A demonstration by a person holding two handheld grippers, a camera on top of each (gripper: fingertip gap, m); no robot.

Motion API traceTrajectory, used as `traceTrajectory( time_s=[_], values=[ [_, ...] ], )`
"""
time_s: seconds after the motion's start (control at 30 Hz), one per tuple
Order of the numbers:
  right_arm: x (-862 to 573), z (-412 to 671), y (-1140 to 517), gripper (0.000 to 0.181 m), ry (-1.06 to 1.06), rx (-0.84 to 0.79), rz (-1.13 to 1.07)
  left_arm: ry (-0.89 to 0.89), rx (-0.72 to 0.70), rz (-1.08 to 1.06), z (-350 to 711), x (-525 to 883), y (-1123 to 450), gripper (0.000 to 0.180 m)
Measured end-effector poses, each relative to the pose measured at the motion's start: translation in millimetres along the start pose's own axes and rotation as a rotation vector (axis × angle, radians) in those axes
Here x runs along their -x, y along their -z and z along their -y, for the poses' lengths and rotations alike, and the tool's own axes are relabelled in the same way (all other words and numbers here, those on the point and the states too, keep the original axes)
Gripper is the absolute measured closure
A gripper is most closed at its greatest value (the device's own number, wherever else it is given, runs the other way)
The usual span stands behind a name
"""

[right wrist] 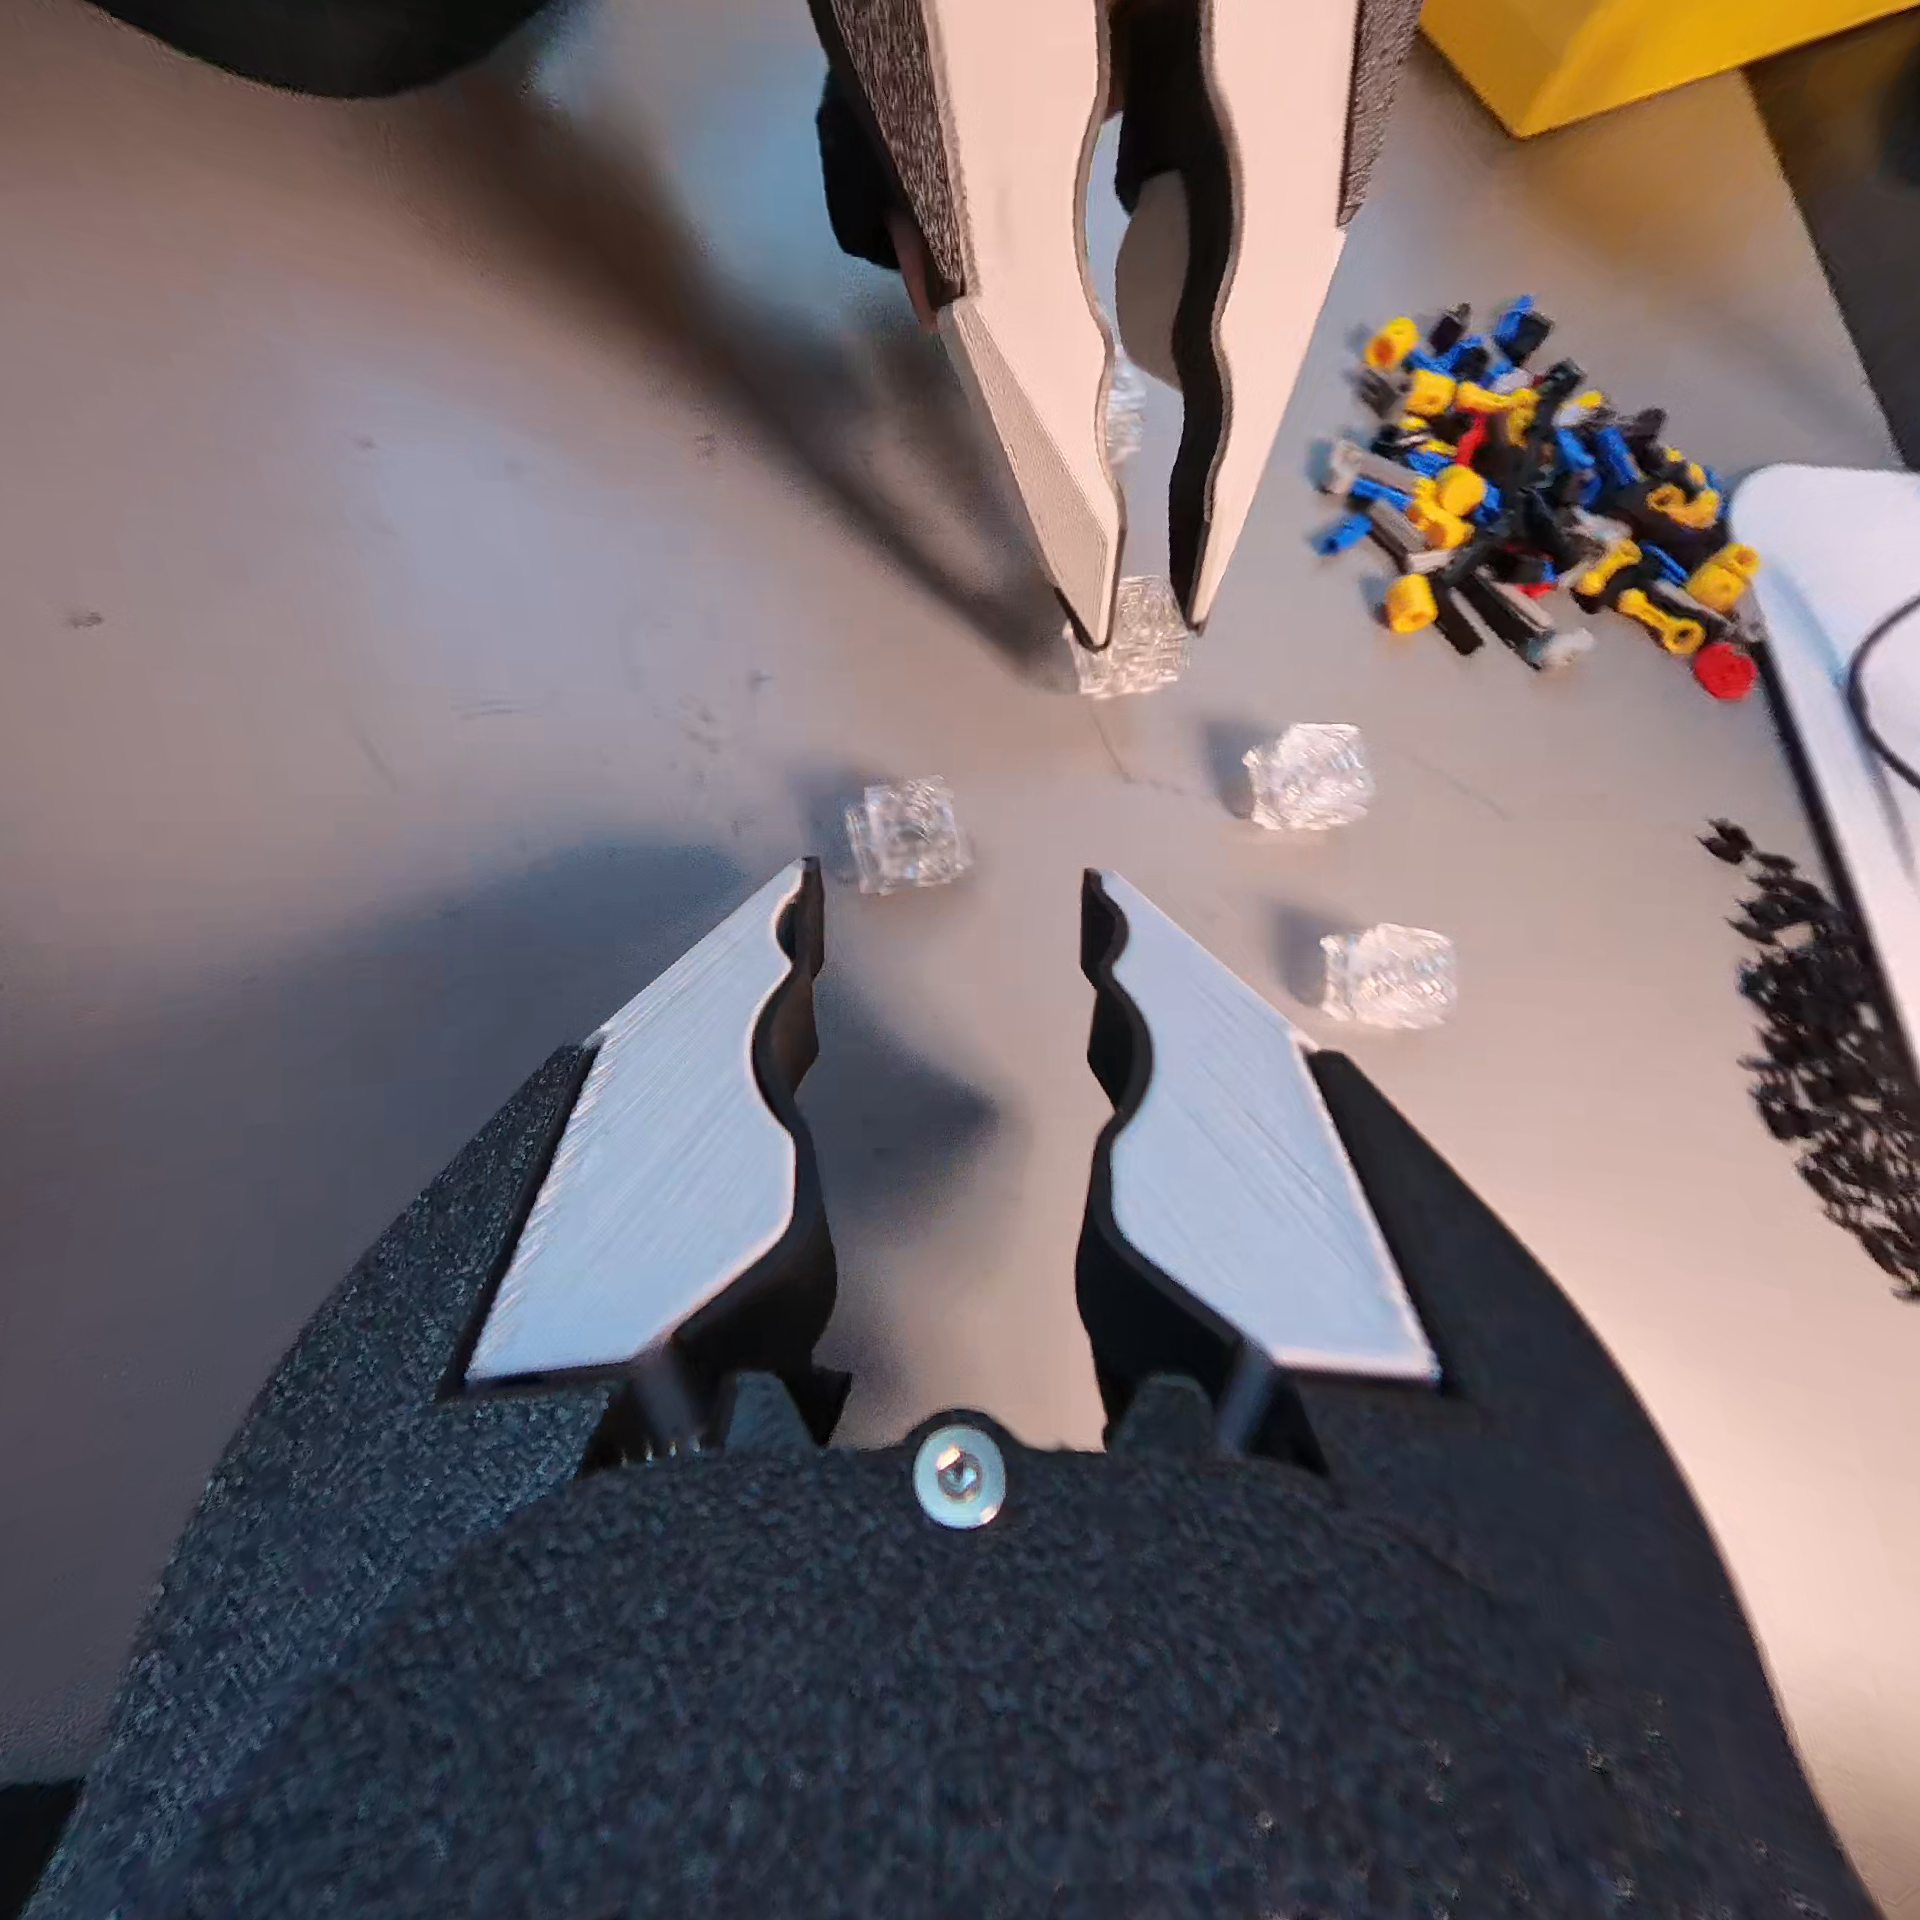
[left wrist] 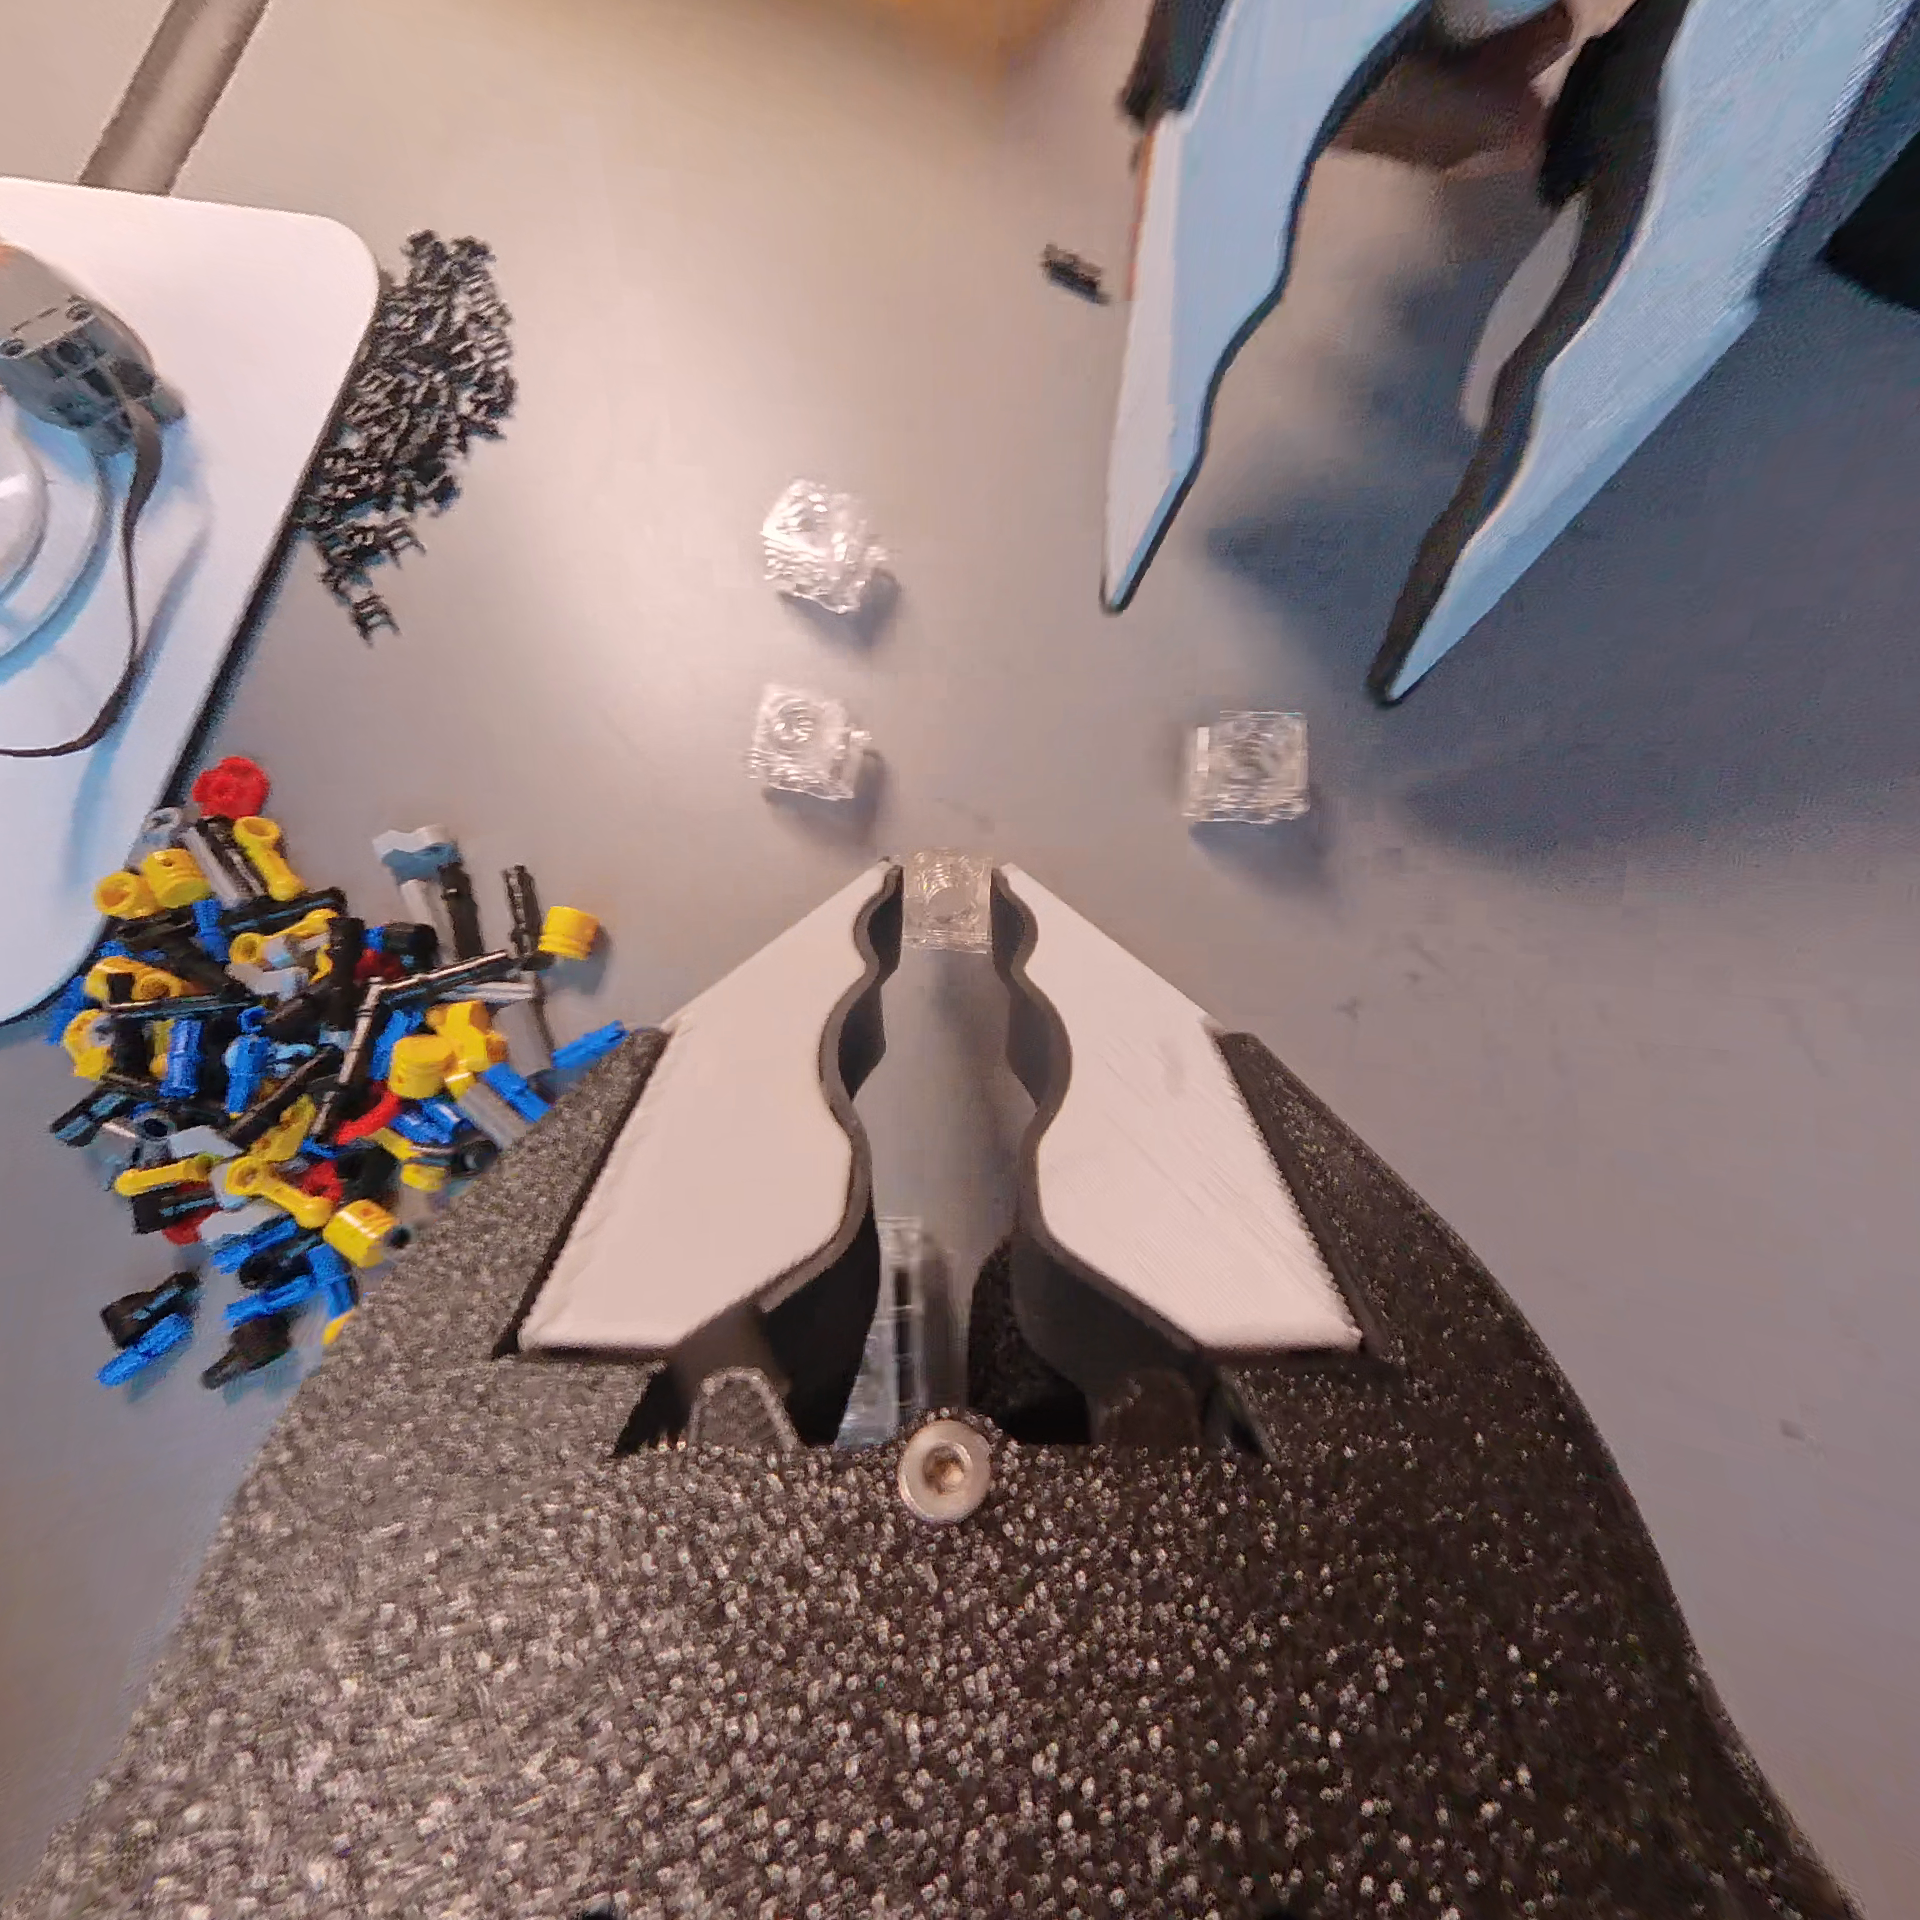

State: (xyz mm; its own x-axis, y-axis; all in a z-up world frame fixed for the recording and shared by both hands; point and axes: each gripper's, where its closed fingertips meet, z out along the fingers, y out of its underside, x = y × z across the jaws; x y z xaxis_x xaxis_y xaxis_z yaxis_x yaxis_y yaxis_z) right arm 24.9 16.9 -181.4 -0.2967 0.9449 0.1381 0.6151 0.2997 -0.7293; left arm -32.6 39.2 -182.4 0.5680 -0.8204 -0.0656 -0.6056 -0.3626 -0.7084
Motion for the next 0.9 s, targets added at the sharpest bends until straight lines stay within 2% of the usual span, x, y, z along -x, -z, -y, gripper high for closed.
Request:
traceTrajectory(
  time_s=[0.1,0.2,0.43,0.53,0.67,0.8,0.9],
  values=[
    [7.8,1.9,-14.1,0.138,0.018,0.023,0.015,-0.007,-0.017,-0.052,-4.0,-27.6,8.9,0.166],
    [11.7,-1.0,-16.1,0.158,0.024,0.033,0.036,-0.033,0.001,-0.103,-11.3,-52.0,12.5,0.166],
    [-8.2,-14.8,-0.6,0.158,-0.028,0.055,-0.028,-0.049,-0.011,-0.154,-16.1,-73.2,12.0,0.165],
    [-11.1,-20.5,0.4,0.157,-0.029,0.073,-0.038,-0.033,-0.029,-0.171,-16.3,-72.4,14.1,0.155],
    [-25.8,-16.4,21.9,0.147,-0.076,0.006,-0.076,-0.018,-0.055,-0.176,-16.5,-67.9,22.9,0.148],
    [-58.4,-36.9,64.2,0.147,-0.150,0.007,-0.208,-0.024,-0.041,-0.185,-22.6,-70.7,20.9,0.147],
    [-61.0,-65.1,82.6,0.155,-0.203,0.078,-0.221,-0.035,-0.031,-0.200,-23.8,-75.7,15.7,0.150]
  ],
)
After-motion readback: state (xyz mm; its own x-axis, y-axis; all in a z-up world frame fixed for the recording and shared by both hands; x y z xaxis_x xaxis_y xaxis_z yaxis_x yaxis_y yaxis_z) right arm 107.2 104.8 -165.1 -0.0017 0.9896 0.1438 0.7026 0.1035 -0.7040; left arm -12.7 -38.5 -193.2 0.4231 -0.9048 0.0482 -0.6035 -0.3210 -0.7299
